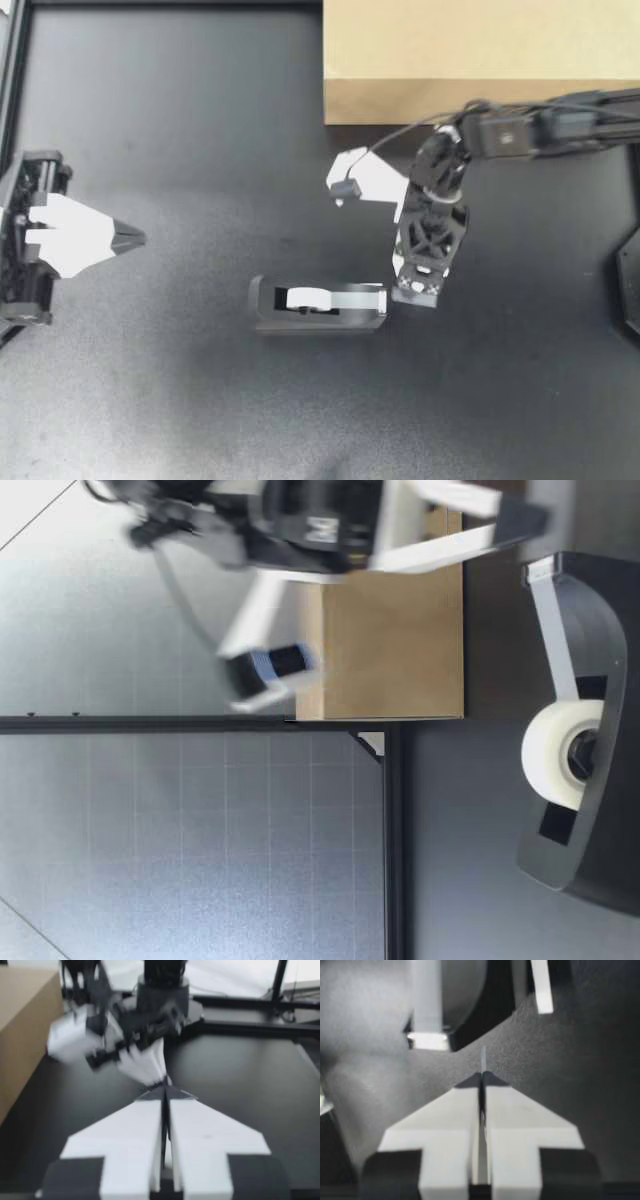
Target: Cut a small piece of tape from the tape dispenser then place it on the cardboard box's edge.
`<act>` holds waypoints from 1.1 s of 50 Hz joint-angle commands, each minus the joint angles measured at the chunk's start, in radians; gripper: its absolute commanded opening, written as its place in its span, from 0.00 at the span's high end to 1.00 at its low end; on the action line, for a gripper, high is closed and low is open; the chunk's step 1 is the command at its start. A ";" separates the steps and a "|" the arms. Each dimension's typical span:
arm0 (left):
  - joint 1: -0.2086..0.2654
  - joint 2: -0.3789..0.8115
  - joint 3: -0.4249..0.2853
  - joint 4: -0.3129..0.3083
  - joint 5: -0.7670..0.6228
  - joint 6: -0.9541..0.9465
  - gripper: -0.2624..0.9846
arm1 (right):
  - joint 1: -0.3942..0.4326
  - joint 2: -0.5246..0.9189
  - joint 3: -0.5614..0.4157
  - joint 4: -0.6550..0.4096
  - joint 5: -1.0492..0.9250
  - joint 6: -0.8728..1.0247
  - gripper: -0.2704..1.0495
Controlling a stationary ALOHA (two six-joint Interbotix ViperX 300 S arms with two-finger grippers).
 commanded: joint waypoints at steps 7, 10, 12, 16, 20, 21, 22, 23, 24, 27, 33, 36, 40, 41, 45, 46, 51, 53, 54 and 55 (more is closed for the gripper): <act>0.000 0.112 -0.078 -0.051 -0.026 0.000 0.72 | 0.032 -0.215 -0.028 -0.110 -0.100 0.023 0.86; -0.002 0.152 -0.098 -0.054 -0.044 -0.003 0.68 | 0.054 -0.249 -0.028 -0.143 -0.143 0.032 0.86; -0.002 0.183 -0.115 -0.054 -0.055 -0.003 0.64 | 0.067 -0.268 -0.029 -0.158 -0.169 0.043 0.86; 0.000 0.239 -0.152 -0.054 -0.066 -0.003 0.58 | 0.089 -0.298 -0.035 -0.178 -0.204 0.067 0.86; 0.000 0.295 -0.187 -0.054 -0.072 -0.003 0.52 | 0.109 -0.313 -0.052 -0.215 -0.235 0.086 0.86; 0.000 0.307 -0.196 -0.054 -0.074 -0.003 0.51 | 0.115 -0.314 -0.057 -0.225 -0.244 0.092 0.86; 0.000 0.325 -0.209 -0.054 -0.077 -0.003 0.51 | 0.123 -0.318 -0.066 -0.241 -0.256 0.097 0.86; 0.000 0.336 -0.216 -0.054 -0.081 -0.003 0.50 | 0.126 -0.319 -0.072 -0.252 -0.265 0.100 0.86; 0.000 0.348 -0.222 -0.054 -0.084 -0.003 0.50 | 0.132 -0.321 -0.078 -0.259 -0.275 0.101 0.86; 0.000 0.390 -0.247 -0.054 -0.110 -0.003 0.49 | 0.143 -0.319 -0.101 -0.285 -0.301 0.104 0.86; 0.000 0.466 -0.285 -0.054 -0.183 -0.003 0.49 | 0.150 -0.307 -0.137 -0.313 -0.322 0.103 0.86; 0.000 0.499 -0.302 -0.054 -0.215 -0.003 0.49 | 0.150 -0.301 -0.153 -0.325 -0.327 0.103 0.86; -0.002 0.534 -0.319 -0.054 -0.253 -0.003 0.49 | 0.153 -0.291 -0.173 -0.337 -0.325 0.103 0.86; 0.000 0.540 -0.322 -0.054 -0.261 -0.003 0.49 | 0.153 -0.290 -0.176 -0.339 -0.324 0.103 0.86; 0.000 0.566 -0.336 -0.054 -0.287 -0.002 0.49 | 0.158 -0.278 -0.193 -0.345 -0.322 0.101 0.86; 0.000 0.572 -0.341 -0.055 -0.291 -0.002 0.49 | 0.158 -0.273 -0.198 -0.347 -0.321 0.101 0.86; 0.000 0.591 -0.354 -0.054 -0.302 0.002 0.49 | 0.166 -0.256 -0.216 -0.348 -0.318 0.101 0.86; 0.000 0.598 -0.362 -0.055 -0.302 0.003 0.49 | 0.169 -0.253 -0.222 -0.350 -0.316 0.101 0.86; 0.000 0.600 -0.365 -0.054 -0.302 0.003 0.49 | 0.169 -0.249 -0.227 -0.350 -0.314 0.101 0.86; 0.000 0.601 -0.365 -0.055 -0.304 0.003 0.49 | 0.170 -0.247 -0.232 -0.350 -0.313 0.101 0.86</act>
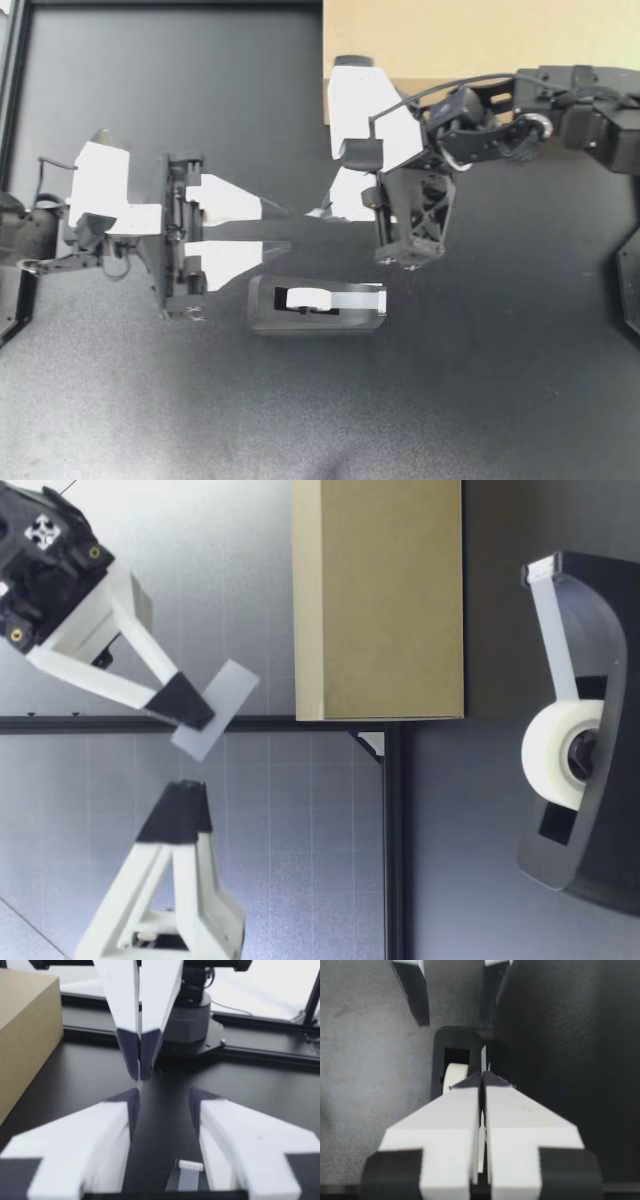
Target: Cut a small piece of tape from the tape dispenser then place it on the cardboard box's edge.
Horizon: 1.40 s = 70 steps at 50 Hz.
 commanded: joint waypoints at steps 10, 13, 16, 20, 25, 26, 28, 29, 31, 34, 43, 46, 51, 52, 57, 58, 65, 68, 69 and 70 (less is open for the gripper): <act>0.000 0.005 -0.034 -0.002 -0.011 0.002 0.50 | 0.017 0.006 -0.064 -0.003 0.017 -0.002 0.86; 0.000 0.006 -0.034 -0.003 -0.012 0.002 0.50 | 0.018 0.011 -0.071 -0.002 0.023 -0.002 0.86; 0.000 0.005 -0.034 -0.003 -0.015 0.003 0.50 | 0.020 0.014 -0.077 -0.003 0.029 -0.002 0.86; 0.000 0.006 -0.034 -0.003 -0.017 0.003 0.50 | 0.020 0.018 -0.081 -0.003 0.032 -0.002 0.86; 0.000 0.006 -0.034 -0.003 -0.017 0.003 0.50 | 0.021 0.021 -0.084 -0.003 0.037 -0.002 0.86; 0.000 0.006 -0.032 -0.003 -0.017 0.003 0.50 | 0.023 0.021 -0.084 -0.002 0.038 -0.002 0.86; 0.000 0.006 -0.031 -0.005 -0.018 0.003 0.50 | 0.023 0.023 -0.084 -0.002 0.041 -0.002 0.86; 0.002 0.006 -0.031 -0.006 -0.018 0.003 0.50 | 0.023 0.021 -0.084 -0.003 0.041 -0.002 0.86; 0.003 0.008 -0.029 -0.011 -0.018 0.003 0.50 | 0.023 0.023 -0.084 -0.003 0.043 -0.002 0.86; 0.003 0.009 -0.029 -0.017 -0.018 0.006 0.50 | 0.025 0.023 -0.084 -0.003 0.043 -0.002 0.86; 0.005 0.021 -0.035 -0.026 -0.018 0.011 0.50 | 0.025 0.023 -0.084 -0.003 0.049 0.000 0.86; 0.005 0.026 -0.035 -0.026 -0.018 0.011 0.50 | 0.025 0.023 -0.084 -0.003 0.051 0.000 0.86; 0.005 0.028 -0.038 -0.025 -0.018 0.009 0.50 | 0.025 0.023 -0.083 -0.003 0.051 0.000 0.86; 0.003 0.028 -0.038 -0.025 -0.017 0.009 0.50 | 0.025 0.023 -0.083 -0.003 0.049 0.000 0.86; 0.005 0.028 -0.040 -0.025 -0.018 0.011 0.50 | 0.025 0.023 -0.083 -0.003 0.051 0.000 0.86; 0.005 0.029 -0.040 -0.026 -0.017 0.011 0.50 | 0.025 0.025 -0.083 -0.002 0.049 0.000 0.86; 0.005 0.029 -0.041 -0.026 -0.018 0.009 0.50 | 0.025 0.025 -0.083 -0.003 0.049 0.000 0.86; 0.005 0.029 -0.041 -0.025 -0.018 0.011 0.51 | 0.025 0.025 -0.083 -0.002 0.049 0.000 0.86; 0.005 0.029 -0.043 -0.026 -0.017 0.011 0.52 | 0.025 0.026 -0.083 -0.003 0.051 0.000 0.86; 0.005 0.029 -0.043 -0.026 -0.018 0.011 0.53 | 0.025 0.025 -0.083 -0.002 0.049 0.000 0.86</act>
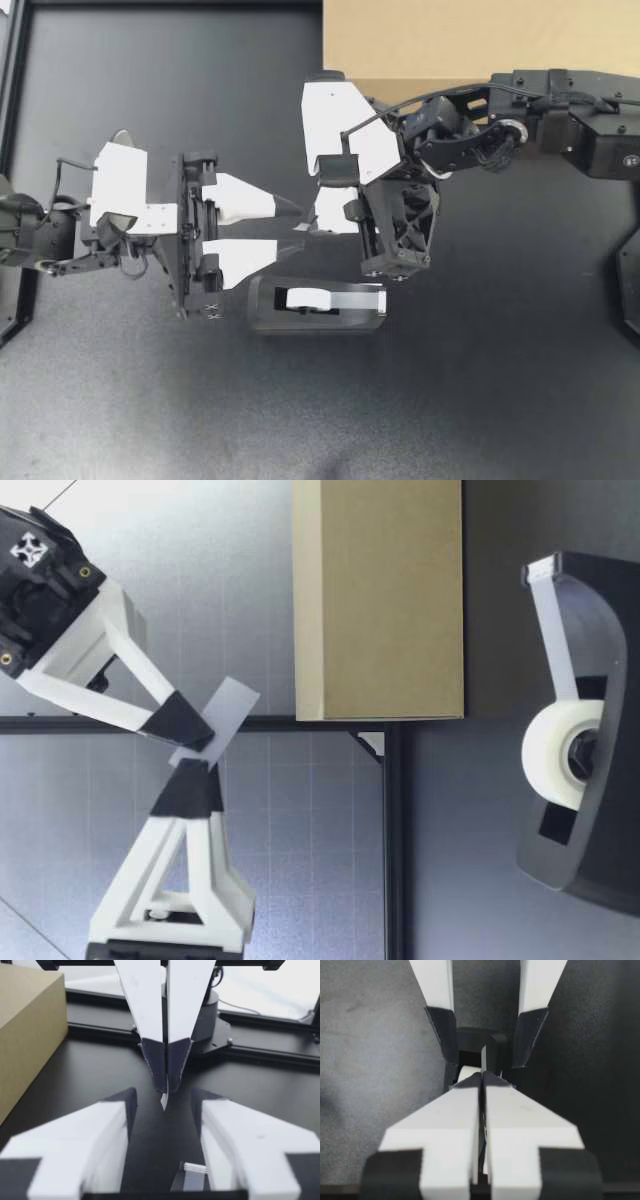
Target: Cut a small piece of tape from the tape dispenser then place it on the cardboard box's edge.
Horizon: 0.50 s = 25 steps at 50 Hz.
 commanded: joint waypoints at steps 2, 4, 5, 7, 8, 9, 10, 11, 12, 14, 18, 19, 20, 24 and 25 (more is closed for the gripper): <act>0.003 -0.008 -0.023 0.000 -0.008 0.003 0.55 | 0.005 -0.011 -0.025 0.002 -0.005 0.000 0.86; 0.003 -0.008 -0.023 -0.002 -0.009 0.005 0.59 | 0.005 -0.012 -0.025 0.002 -0.005 0.000 0.86; 0.002 -0.006 -0.026 -0.002 -0.009 0.005 0.62 | 0.005 -0.011 -0.026 0.002 -0.005 0.000 0.86; 0.003 -0.006 -0.026 -0.002 -0.009 0.005 0.66 | 0.005 -0.012 -0.026 0.003 -0.003 0.000 0.86; 0.003 -0.006 -0.026 -0.002 -0.009 0.005 0.70 | 0.005 -0.012 -0.026 0.002 -0.003 0.000 0.86; 0.003 -0.006 -0.023 -0.002 -0.009 0.005 0.72 | 0.005 -0.011 -0.025 0.002 -0.005 0.000 0.86; 0.003 -0.006 -0.026 -0.002 -0.008 0.005 0.75 | 0.005 -0.012 -0.026 0.002 -0.003 0.002 0.86; 0.003 -0.006 -0.026 -0.002 -0.008 0.005 0.77 | 0.005 -0.012 -0.026 0.002 -0.003 0.002 0.86; 0.003 -0.006 -0.026 0.000 -0.009 0.006 0.80 | 0.005 -0.011 -0.025 0.003 -0.005 0.002 0.86; 0.003 -0.006 -0.026 -0.002 -0.009 0.006 0.84 | 0.005 -0.011 -0.025 0.002 -0.003 0.002 0.86; 0.003 -0.006 -0.026 -0.002 -0.009 0.005 0.89 | 0.005 -0.011 -0.025 0.002 -0.005 0.002 0.86; 0.003 -0.006 -0.026 -0.002 -0.009 0.005 0.90 | 0.005 -0.011 -0.026 0.002 -0.003 0.002 0.86; 0.003 -0.006 -0.026 -0.002 -0.009 0.005 0.90 | 0.005 -0.011 -0.026 0.002 -0.003 0.002 0.86; 0.003 -0.008 -0.021 -0.002 -0.008 0.006 0.90 | 0.005 -0.012 -0.026 0.005 -0.003 0.003 0.86; 0.003 -0.008 -0.021 -0.002 -0.008 0.006 0.90 | 0.005 -0.012 -0.026 0.005 -0.003 0.005 0.85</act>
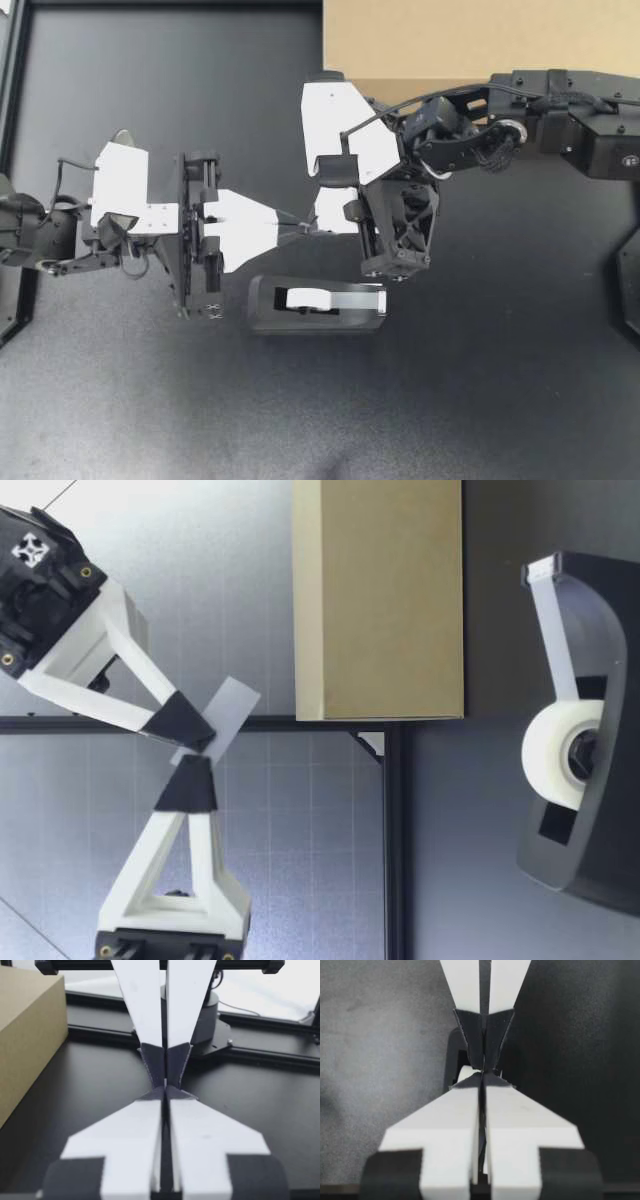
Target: Cut a small piece of tape from the tape dispenser then place it on the cardboard box's edge.
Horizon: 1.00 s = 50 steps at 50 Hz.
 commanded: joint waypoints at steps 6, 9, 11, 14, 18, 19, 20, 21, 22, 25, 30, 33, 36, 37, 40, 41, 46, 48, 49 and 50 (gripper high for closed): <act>0.003 -0.011 -0.017 0.000 -0.011 0.002 0.90 | 0.003 -0.012 -0.026 0.005 -0.005 0.015 0.83; 0.003 -0.011 -0.017 0.000 -0.011 0.002 0.90 | 0.003 -0.012 -0.026 0.003 -0.008 0.020 0.80; 0.003 -0.012 -0.017 -0.002 -0.011 0.002 0.90 | 0.002 -0.014 -0.025 0.003 -0.011 0.021 0.77; 0.003 -0.011 -0.015 0.000 -0.009 0.002 0.90 | 0.000 -0.014 -0.023 0.003 -0.011 0.021 0.71; 0.003 -0.012 -0.014 -0.002 -0.009 0.000 0.90 | -0.005 -0.012 -0.017 0.002 -0.011 0.026 0.58; 0.003 -0.012 -0.014 -0.002 -0.009 0.000 0.90 | -0.008 -0.012 -0.011 0.003 -0.012 0.026 0.54; 0.003 -0.011 -0.014 -0.002 -0.011 0.000 0.90 | -0.009 -0.014 -0.008 0.002 -0.012 0.026 0.52; 0.003 -0.011 -0.014 0.000 -0.009 0.000 0.90 | -0.012 -0.014 -0.005 0.002 -0.014 0.026 0.50; 0.003 -0.011 -0.012 0.000 -0.009 0.000 0.90 | -0.015 -0.017 0.000 0.003 -0.015 0.026 0.48; 0.003 -0.009 -0.014 -0.002 -0.011 -0.002 0.90 | -0.028 -0.028 0.020 0.002 -0.029 0.025 0.46; 0.012 -0.003 -0.017 -0.012 -0.011 -0.014 0.90 | -0.058 -0.064 0.069 0.002 -0.071 0.023 0.47; 0.026 0.002 -0.021 -0.040 -0.011 -0.018 0.90 | -0.080 -0.097 0.106 0.002 -0.104 0.021 0.47; 0.044 0.006 -0.028 -0.092 -0.015 -0.023 0.90 | -0.106 -0.137 0.147 0.002 -0.143 0.021 0.47; 0.051 0.008 -0.029 -0.114 -0.017 -0.025 0.90 | -0.114 -0.149 0.160 0.002 -0.155 0.021 0.47; 0.077 0.017 -0.038 -0.184 -0.029 -0.031 0.90 | -0.140 -0.193 0.207 0.002 -0.204 0.021 0.47; 0.086 0.018 -0.041 -0.204 -0.032 -0.034 0.90 | -0.147 -0.206 0.221 0.002 -0.219 0.021 0.47; 0.140 0.034 -0.064 -0.311 -0.040 -0.072 0.90 | -0.181 -0.270 0.299 0.002 -0.325 0.020 0.47; 0.167 0.043 -0.080 -0.359 -0.038 -0.109 0.90 | -0.196 -0.296 0.333 0.000 -0.377 0.020 0.47; 0.184 0.049 -0.089 -0.380 -0.037 -0.137 0.90 | -0.202 -0.304 0.345 0.000 -0.400 0.020 0.48; 0.195 0.054 -0.095 -0.393 -0.037 -0.156 0.90 | -0.210 -0.316 0.365 0.000 -0.433 0.020 0.48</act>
